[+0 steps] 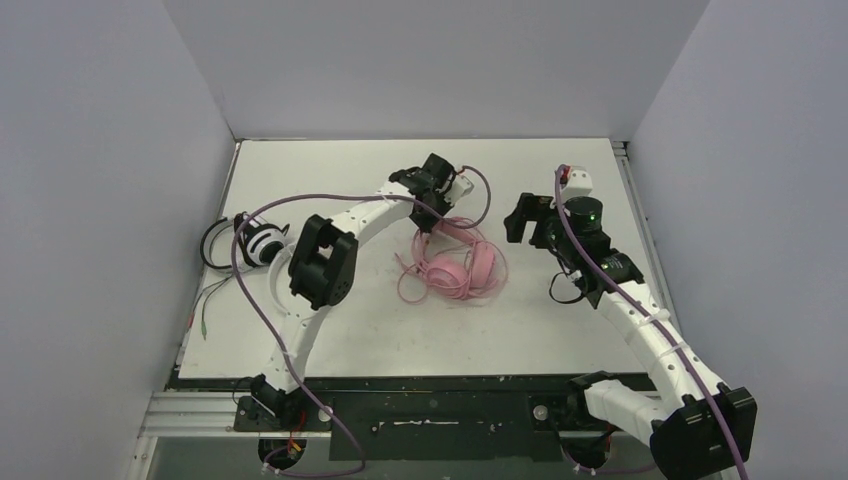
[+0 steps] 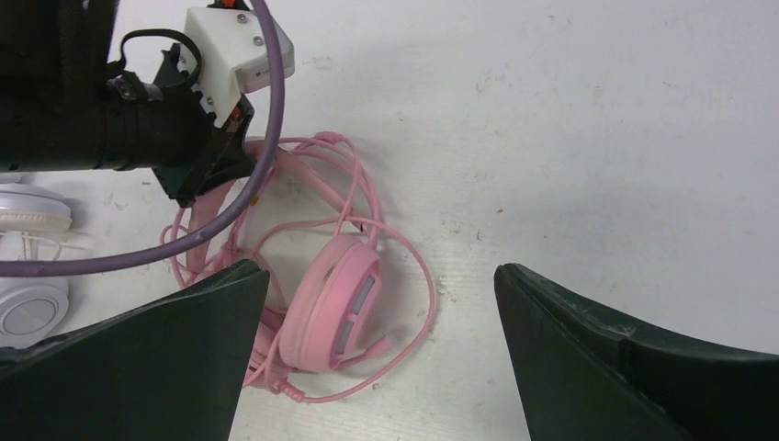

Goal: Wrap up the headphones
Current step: Pick up the headphones from the center of the board.

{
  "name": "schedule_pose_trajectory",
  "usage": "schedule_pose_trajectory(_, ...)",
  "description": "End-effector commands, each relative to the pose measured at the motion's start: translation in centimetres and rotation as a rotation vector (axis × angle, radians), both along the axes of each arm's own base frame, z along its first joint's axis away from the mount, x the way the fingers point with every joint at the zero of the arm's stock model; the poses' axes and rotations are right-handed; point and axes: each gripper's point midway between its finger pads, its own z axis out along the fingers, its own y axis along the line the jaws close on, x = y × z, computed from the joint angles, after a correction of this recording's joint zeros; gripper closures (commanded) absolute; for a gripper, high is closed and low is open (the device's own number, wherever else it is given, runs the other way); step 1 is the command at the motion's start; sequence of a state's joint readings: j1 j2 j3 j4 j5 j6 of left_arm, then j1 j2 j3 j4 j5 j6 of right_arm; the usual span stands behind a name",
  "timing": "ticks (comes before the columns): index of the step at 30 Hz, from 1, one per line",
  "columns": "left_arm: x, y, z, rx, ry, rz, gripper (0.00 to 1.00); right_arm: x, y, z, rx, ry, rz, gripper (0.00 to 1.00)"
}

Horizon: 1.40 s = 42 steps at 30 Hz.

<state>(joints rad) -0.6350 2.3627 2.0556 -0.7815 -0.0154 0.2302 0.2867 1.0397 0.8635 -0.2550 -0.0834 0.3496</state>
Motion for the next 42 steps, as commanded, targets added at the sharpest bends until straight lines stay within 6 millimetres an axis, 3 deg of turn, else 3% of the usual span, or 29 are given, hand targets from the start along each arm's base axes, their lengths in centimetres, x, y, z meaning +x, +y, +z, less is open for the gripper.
schedule_pose_trajectory(1,0.9,0.7,10.7,-0.051,-0.294,0.097,0.97,0.5,0.4,2.0,0.031,-0.039,0.013,0.00)
schedule_pose_trajectory(4,-0.9,2.7,16.7,-0.060,-0.470,0.176,0.97,0.2,0.6,2.4,0.055,-0.052,0.022,0.00)
schedule_pose_trajectory(10,-5.7,7.1,23.0,-0.113,-0.663,0.311,0.97,-0.9,2.2,3.6,0.137,-0.106,0.097,0.00)
schedule_pose_trajectory(11,-6.7,8.0,24.8,-0.143,-0.703,0.330,0.98,-1.0,2.4,3.9,0.146,-0.117,0.110,0.00)
schedule_pose_trajectory(13,-8.1,8.9,26.3,-0.177,-0.750,0.351,1.00,-1.3,2.9,4.6,0.161,-0.151,0.145,0.00)
schedule_pose_trajectory(14,-8.9,9.7,28.0,-0.223,-0.786,0.362,1.00,-1.4,3.2,4.9,0.168,-0.169,0.166,0.00)
schedule_pose_trajectory(22,-13.5,12.1,35.2,-0.440,-0.925,0.283,1.00,-3.7,7.9,10.0,0.284,-0.395,0.485,0.00)
schedule_pose_trajectory(27,-14.7,13.9,37.7,-0.500,-0.976,0.333,1.00,-5.3,10.6,10.7,0.351,-0.400,0.662,0.01)
schedule_pose_trajectory(32,-14.3,16.9,38.0,-0.472,-1.005,0.538,1.00,-7.6,12.2,9.6,0.390,-0.382,0.761,0.01)
schedule_pose_trajectory(37,-14.3,17.0,37.6,-0.461,-1.003,0.544,1.00,-9.8,13.0,7.5,0.382,-0.361,0.823,0.03)
schedule_pose_trajectory(42,-14.0,16.5,37.0,-0.451,-0.982,0.539,1.00,-10.8,14.1,6.0,0.360,-0.330,0.824,0.08)
